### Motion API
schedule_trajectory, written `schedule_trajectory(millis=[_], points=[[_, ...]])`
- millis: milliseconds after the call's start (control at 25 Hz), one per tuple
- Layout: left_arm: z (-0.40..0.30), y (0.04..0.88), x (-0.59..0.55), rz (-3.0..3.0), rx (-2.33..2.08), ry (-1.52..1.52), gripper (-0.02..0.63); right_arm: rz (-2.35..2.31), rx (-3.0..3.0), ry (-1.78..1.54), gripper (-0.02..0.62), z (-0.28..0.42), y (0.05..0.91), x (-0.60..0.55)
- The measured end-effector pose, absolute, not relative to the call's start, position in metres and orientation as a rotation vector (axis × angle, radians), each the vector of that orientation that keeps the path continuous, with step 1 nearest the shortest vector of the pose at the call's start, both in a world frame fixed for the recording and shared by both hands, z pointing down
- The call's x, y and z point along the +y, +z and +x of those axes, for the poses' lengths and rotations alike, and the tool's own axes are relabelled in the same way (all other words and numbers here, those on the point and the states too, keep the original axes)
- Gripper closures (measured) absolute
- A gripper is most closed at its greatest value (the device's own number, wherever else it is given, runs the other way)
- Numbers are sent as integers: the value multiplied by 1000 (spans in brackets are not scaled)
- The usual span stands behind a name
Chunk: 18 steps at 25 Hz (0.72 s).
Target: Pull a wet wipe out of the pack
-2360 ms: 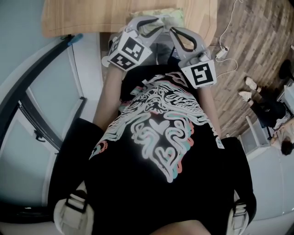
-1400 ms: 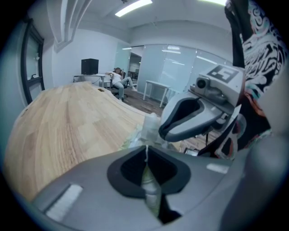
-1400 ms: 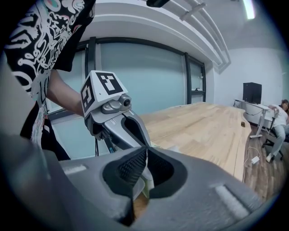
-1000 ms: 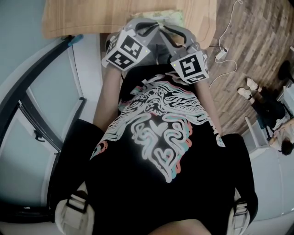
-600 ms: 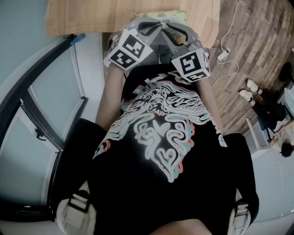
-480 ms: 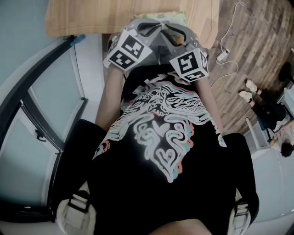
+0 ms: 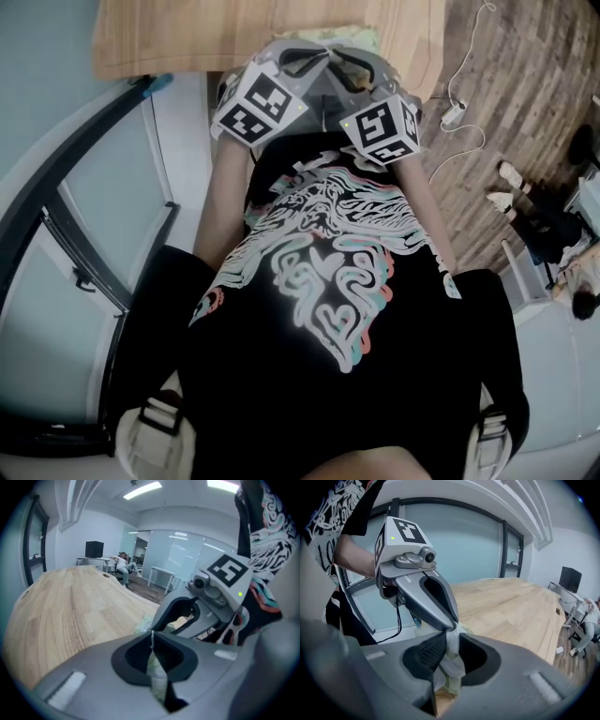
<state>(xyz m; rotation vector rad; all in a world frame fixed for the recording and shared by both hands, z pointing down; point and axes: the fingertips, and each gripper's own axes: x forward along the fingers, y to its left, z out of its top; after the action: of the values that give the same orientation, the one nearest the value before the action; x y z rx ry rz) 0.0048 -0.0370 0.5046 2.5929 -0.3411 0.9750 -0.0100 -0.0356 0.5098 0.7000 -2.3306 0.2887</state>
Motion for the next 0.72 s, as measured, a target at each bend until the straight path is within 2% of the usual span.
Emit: schedule_trajectory(millis=[120,200,720], points=[[5,503,-36,2595,-334,969,609,689,-2329,296,522,-11,511,-35],[4,500,-36,2599,-333,965,609,693,-2323,289,565,-12,510,-36],[0,493,-34,2616,-327,983,609,708,-2329,301,571,-14,509,-35]])
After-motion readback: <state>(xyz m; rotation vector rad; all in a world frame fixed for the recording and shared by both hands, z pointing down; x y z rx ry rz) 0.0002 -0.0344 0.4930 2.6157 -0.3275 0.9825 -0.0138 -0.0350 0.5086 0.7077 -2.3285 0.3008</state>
